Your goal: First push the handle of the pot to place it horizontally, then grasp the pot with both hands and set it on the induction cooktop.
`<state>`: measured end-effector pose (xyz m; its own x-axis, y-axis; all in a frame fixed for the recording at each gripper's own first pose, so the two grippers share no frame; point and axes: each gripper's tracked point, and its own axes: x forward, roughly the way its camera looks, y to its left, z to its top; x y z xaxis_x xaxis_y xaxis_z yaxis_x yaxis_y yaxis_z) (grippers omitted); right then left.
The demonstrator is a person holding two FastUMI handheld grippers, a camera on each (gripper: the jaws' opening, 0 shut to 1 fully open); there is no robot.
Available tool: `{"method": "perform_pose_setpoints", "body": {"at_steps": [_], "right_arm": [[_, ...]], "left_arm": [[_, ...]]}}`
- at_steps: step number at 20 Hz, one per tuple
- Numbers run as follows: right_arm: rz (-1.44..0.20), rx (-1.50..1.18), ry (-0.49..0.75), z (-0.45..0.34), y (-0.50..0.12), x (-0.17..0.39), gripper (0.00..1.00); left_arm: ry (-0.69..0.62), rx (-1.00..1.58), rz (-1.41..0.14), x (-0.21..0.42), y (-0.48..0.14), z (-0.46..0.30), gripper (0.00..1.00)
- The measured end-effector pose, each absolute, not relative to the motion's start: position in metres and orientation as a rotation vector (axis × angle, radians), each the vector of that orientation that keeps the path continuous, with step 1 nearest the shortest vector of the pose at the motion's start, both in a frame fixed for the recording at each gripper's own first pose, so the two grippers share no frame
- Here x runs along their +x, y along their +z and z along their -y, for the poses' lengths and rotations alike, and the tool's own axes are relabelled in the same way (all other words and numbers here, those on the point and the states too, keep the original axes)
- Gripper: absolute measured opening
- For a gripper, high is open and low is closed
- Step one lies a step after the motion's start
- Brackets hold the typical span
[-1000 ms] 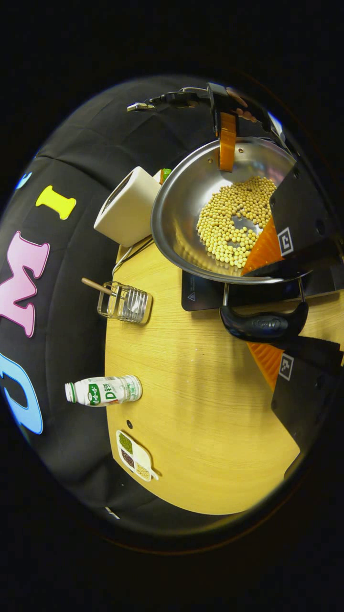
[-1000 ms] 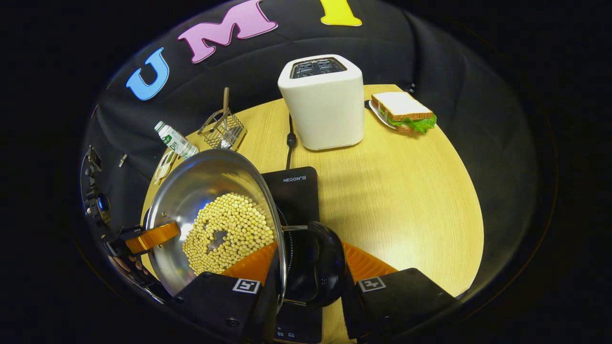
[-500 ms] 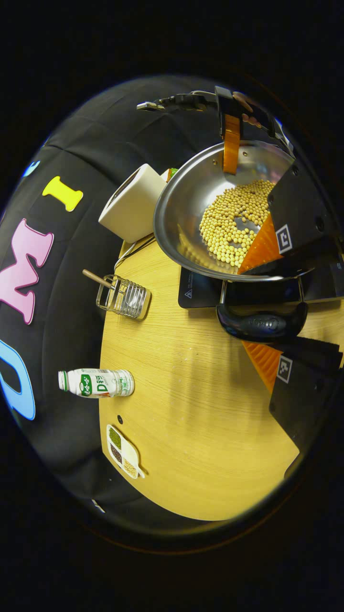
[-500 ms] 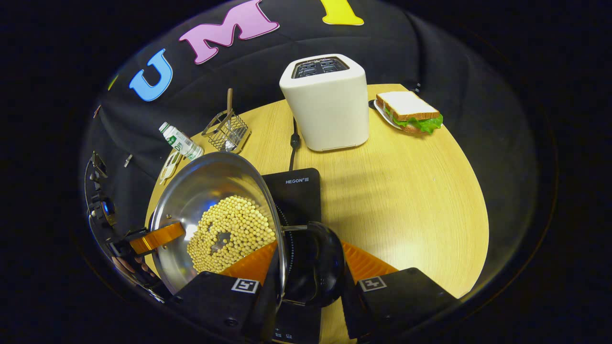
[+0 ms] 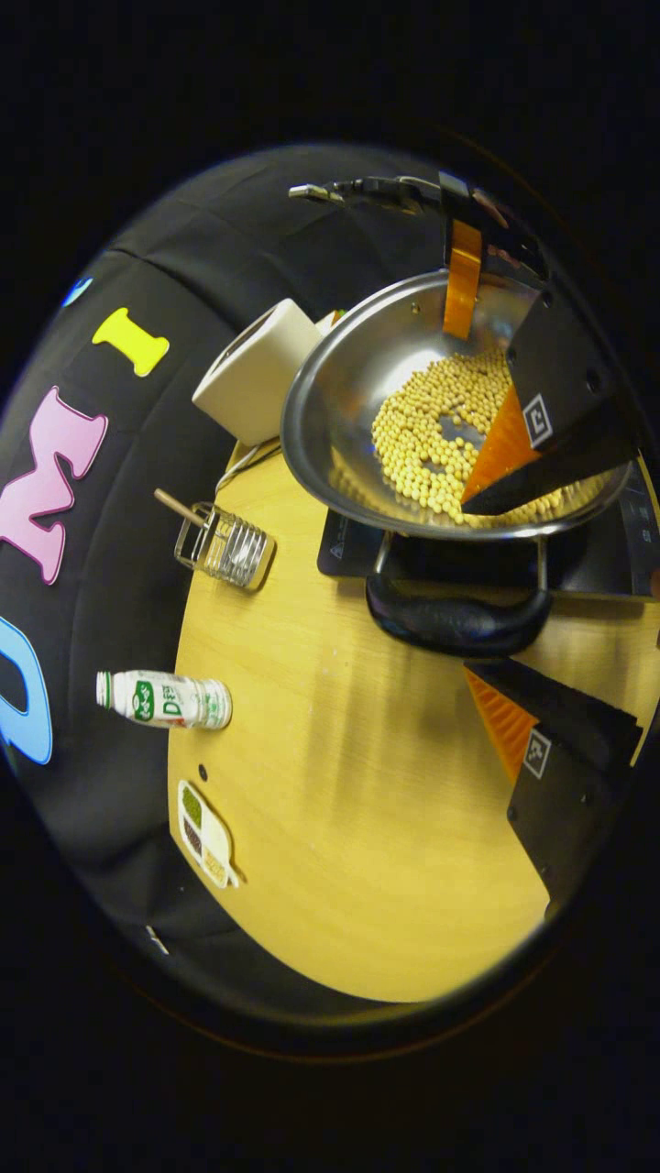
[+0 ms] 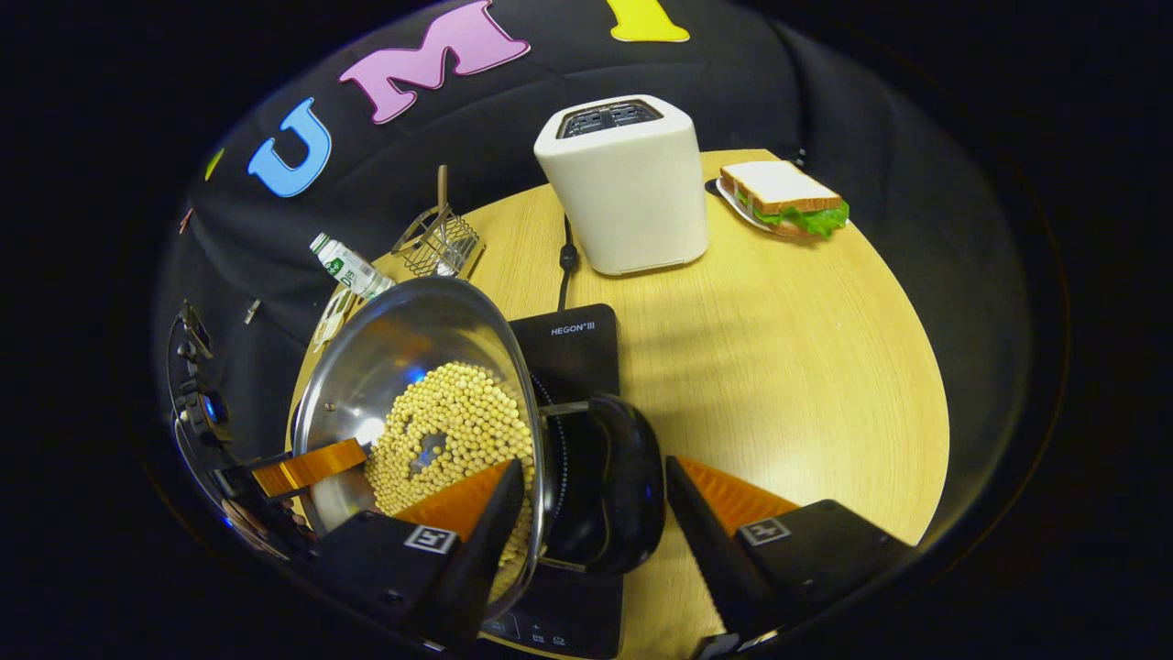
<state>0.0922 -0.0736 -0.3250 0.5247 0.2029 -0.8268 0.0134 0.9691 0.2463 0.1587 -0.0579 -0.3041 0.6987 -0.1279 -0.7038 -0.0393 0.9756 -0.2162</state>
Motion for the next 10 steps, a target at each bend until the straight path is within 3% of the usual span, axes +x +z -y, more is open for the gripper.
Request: {"method": "perform_pose_setpoints", "body": {"at_steps": [5,10], "right_arm": [[-0.960,0.283,0.056,0.083,-0.303,0.060,1.00],[-0.852,0.309,0.014,0.082,-0.262,0.038,0.99]], "left_arm": [[-0.015,-0.312,-0.806,0.126,-0.297,0.059,0.99],[-0.053,-0.276,-0.731,0.099,-0.261,0.061,0.96]]}}
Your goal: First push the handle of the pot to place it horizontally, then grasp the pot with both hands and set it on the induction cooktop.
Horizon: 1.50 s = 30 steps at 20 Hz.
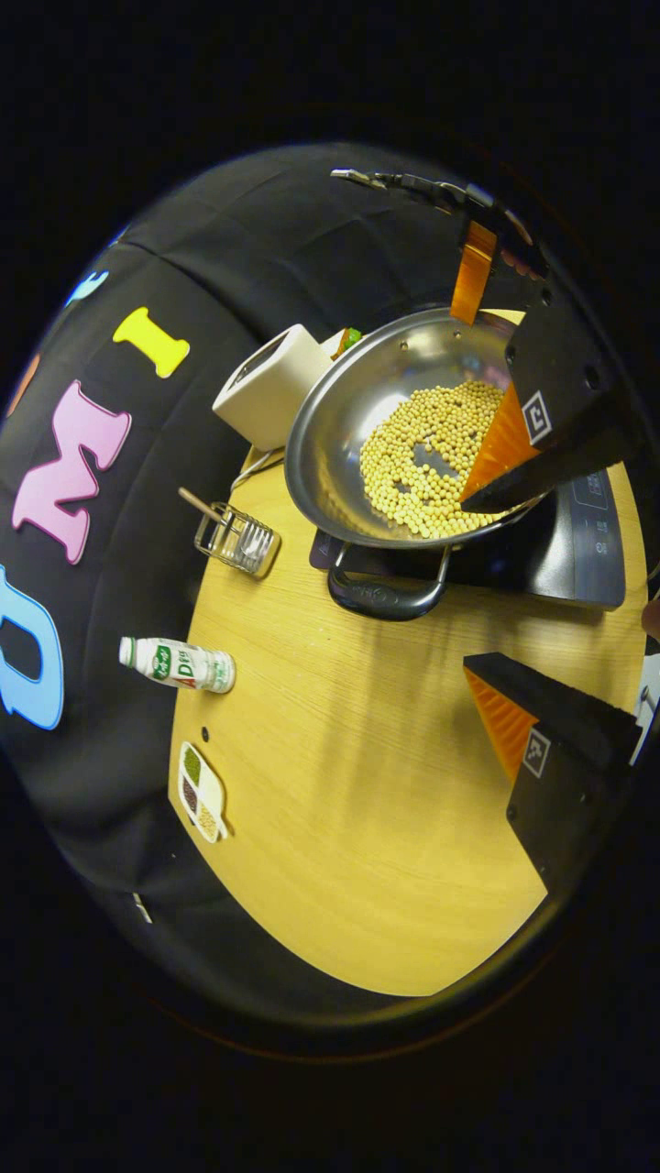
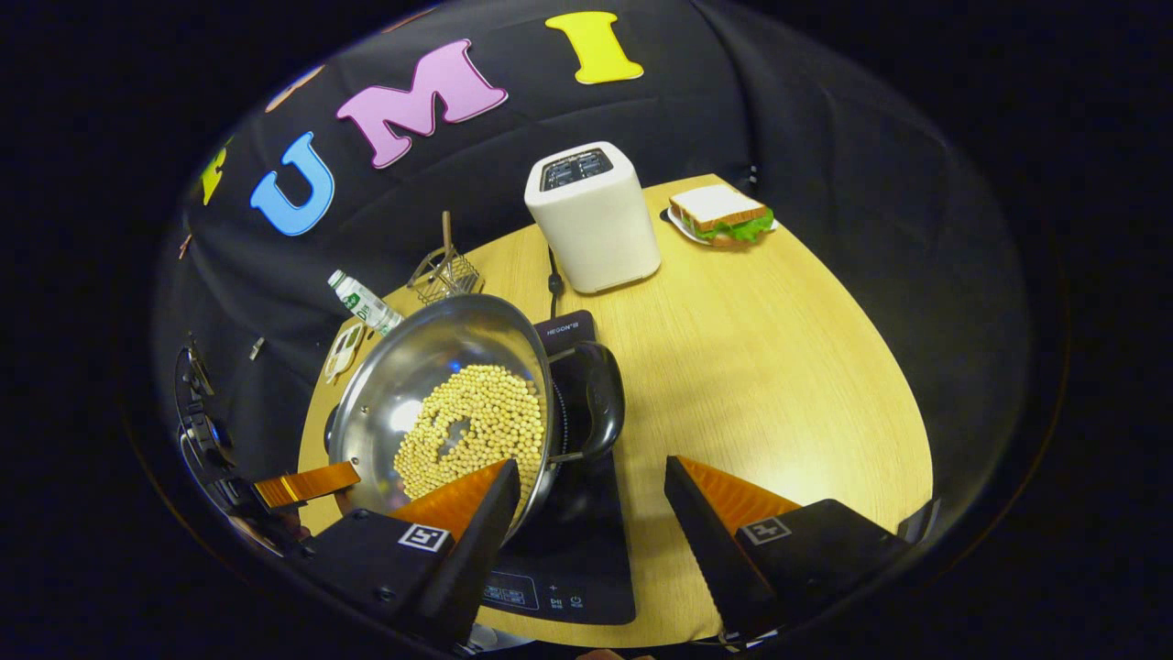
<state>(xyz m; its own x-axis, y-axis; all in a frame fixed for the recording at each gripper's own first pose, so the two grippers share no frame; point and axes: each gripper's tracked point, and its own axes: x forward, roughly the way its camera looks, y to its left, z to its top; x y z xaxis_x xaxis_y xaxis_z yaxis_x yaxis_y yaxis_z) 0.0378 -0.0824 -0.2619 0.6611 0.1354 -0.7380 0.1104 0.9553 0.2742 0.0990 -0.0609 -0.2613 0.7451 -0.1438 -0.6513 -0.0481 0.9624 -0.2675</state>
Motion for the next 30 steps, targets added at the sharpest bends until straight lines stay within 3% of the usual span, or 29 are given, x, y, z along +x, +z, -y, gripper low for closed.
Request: {"method": "perform_pose_setpoints", "body": {"at_steps": [9,19,23,30], "right_arm": [[-0.574,0.205,-0.020,0.076,-0.165,-0.009,0.99],[-0.144,0.089,-0.002,0.055,-0.054,-0.078,0.99],[0.014,0.054,0.011,0.043,-0.020,-0.093,0.98],[-0.034,-0.020,0.090,0.015,-0.046,-0.120,0.98]], "left_arm": [[0.029,-0.089,-0.476,0.028,-0.179,0.010,0.96],[0.191,-0.025,-0.036,-0.074,-0.077,-0.031,0.95],[0.221,-0.038,-0.004,-0.103,-0.072,-0.021,0.95],[0.195,-0.027,0.033,-0.123,-0.069,0.005,0.95]]}}
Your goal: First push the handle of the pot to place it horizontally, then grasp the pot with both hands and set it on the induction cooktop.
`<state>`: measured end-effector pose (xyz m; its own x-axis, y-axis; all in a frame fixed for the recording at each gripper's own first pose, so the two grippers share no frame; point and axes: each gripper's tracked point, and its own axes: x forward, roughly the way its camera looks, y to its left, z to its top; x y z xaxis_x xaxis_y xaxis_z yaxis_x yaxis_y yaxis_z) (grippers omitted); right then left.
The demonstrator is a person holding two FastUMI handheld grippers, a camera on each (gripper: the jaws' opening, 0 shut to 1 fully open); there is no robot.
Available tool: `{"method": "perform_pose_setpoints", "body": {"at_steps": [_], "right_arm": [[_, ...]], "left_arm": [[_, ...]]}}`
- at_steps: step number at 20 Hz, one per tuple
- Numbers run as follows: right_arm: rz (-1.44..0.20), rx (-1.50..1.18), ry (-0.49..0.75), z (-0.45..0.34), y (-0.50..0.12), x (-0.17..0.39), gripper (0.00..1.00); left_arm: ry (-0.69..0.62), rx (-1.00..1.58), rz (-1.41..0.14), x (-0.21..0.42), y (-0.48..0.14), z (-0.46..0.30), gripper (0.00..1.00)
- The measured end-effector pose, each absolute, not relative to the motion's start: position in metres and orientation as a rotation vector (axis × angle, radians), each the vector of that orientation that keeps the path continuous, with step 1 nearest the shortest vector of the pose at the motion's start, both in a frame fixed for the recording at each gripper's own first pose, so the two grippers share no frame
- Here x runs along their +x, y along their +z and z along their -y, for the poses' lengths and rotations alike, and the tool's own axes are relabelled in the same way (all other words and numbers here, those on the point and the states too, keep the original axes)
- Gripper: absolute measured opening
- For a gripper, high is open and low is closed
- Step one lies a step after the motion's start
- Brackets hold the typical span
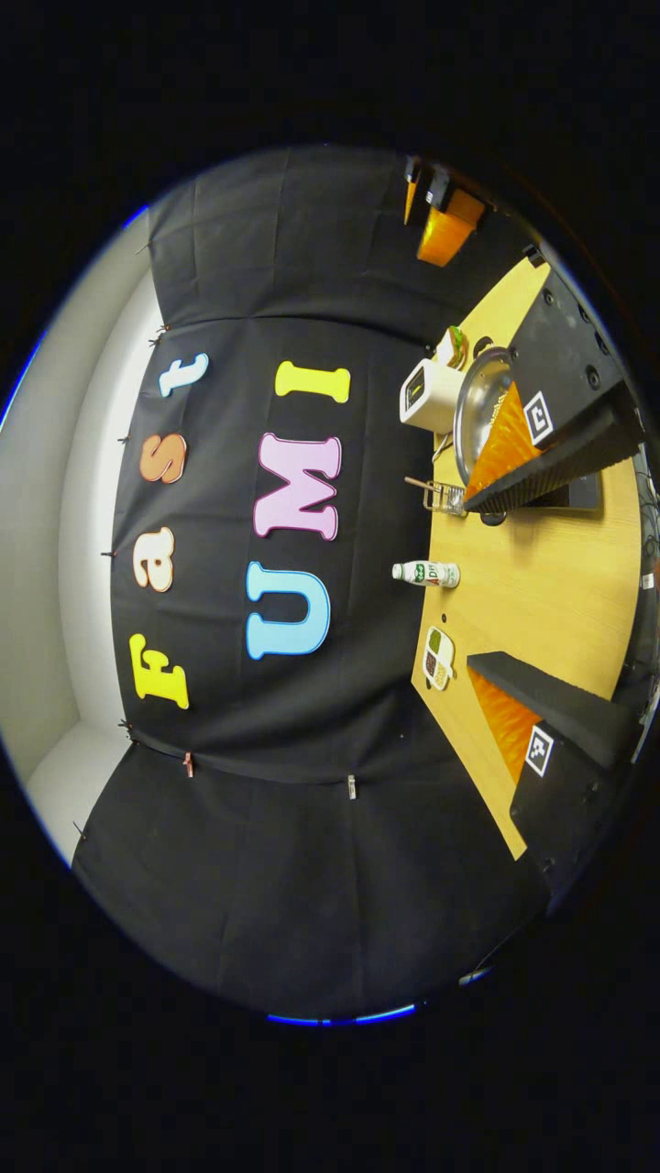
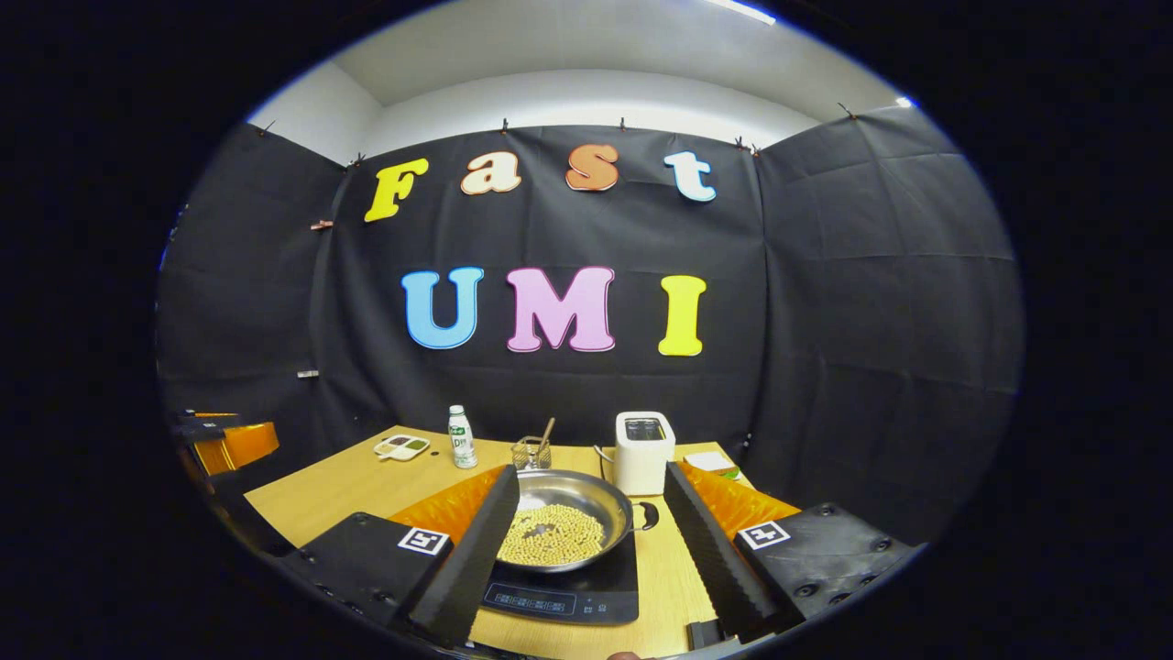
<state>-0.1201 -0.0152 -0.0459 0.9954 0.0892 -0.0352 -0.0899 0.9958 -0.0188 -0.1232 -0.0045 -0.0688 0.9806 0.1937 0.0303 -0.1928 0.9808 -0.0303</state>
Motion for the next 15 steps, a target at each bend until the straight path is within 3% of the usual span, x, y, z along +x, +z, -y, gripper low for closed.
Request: {"method": "perform_pose_setpoints", "body": {"at_steps": [15], "right_arm": [[-0.028,0.042,0.061,0.014,-0.036,-0.117,0.98]], "left_arm": [[0.161,0.072,0.040,-0.140,-0.063,0.018,0.94]]}}
